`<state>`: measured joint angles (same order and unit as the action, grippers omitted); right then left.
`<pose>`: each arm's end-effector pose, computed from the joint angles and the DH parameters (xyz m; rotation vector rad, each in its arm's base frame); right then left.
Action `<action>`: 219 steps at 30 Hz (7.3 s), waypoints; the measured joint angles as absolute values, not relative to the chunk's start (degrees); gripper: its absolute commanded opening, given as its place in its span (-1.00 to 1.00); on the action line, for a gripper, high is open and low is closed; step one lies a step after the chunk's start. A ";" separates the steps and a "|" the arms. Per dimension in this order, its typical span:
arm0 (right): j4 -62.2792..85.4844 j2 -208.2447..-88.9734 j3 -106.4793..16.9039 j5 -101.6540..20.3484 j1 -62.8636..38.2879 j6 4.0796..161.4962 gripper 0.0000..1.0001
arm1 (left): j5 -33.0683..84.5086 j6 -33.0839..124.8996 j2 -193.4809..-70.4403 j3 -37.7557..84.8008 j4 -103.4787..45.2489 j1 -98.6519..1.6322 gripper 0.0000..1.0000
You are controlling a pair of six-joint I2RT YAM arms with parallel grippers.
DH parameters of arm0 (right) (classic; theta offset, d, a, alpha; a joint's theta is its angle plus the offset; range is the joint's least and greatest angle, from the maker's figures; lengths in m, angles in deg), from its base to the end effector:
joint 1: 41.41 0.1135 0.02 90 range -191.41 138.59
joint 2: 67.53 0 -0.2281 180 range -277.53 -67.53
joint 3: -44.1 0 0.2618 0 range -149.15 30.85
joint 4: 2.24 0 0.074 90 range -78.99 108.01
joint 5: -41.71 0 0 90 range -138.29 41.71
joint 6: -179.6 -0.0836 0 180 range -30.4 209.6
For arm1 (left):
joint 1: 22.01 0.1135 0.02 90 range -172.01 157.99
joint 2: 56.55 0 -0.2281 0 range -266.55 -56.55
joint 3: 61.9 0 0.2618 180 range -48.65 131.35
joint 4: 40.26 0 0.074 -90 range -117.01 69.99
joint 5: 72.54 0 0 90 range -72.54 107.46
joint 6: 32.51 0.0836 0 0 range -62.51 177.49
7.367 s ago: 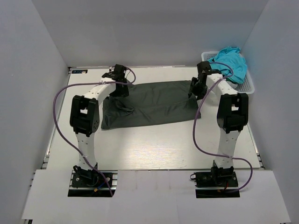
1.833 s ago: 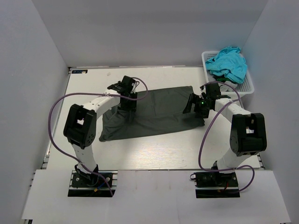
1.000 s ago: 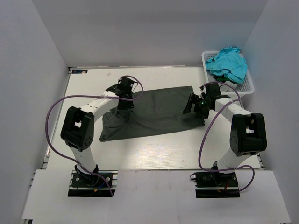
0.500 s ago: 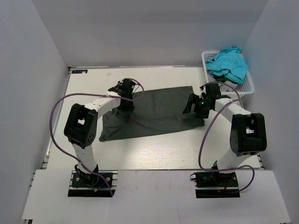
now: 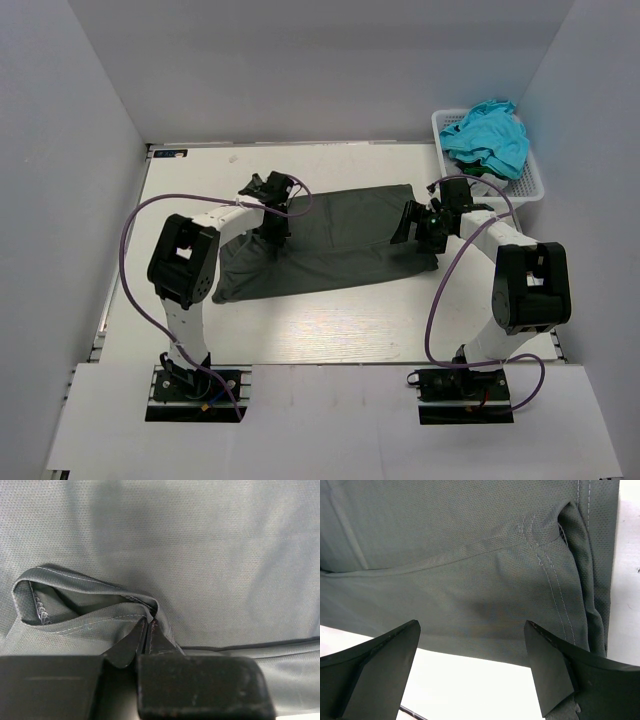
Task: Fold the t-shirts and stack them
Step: Fold the flattened tshirt in 1/3 of the way, then grap the side of the flattened tshirt furthest away from the robot with both arms, then fold the other side of the tshirt into a rectangle
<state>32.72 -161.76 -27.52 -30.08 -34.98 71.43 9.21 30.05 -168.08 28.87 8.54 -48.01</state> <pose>0.3556 0.0664 0.1108 0.1453 2.5977 0.5680 0.3677 -0.1660 0.0860 -0.0705 2.7582 -0.0459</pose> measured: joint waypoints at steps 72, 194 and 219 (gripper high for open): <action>24.70 -155.40 -14.85 -33.46 -33.01 68.54 0.81 | -1.41 -2.72 -120.17 -20.40 -0.18 -46.28 1.00; 35.78 -184.71 -57.93 -51.87 -31.11 74.90 -1.00 | 1.47 27.29 -166.31 37.74 1.74 -36.01 -1.00; 28.33 -163.99 -36.09 -50.51 -30.89 74.64 -1.00 | 12.66 10.31 -121.46 -2.74 14.05 -36.60 -1.00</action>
<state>28.33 -163.99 -36.09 -50.51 -30.89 74.64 12.66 10.31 -121.46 -2.74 14.05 -36.60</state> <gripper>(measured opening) 0.009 0.009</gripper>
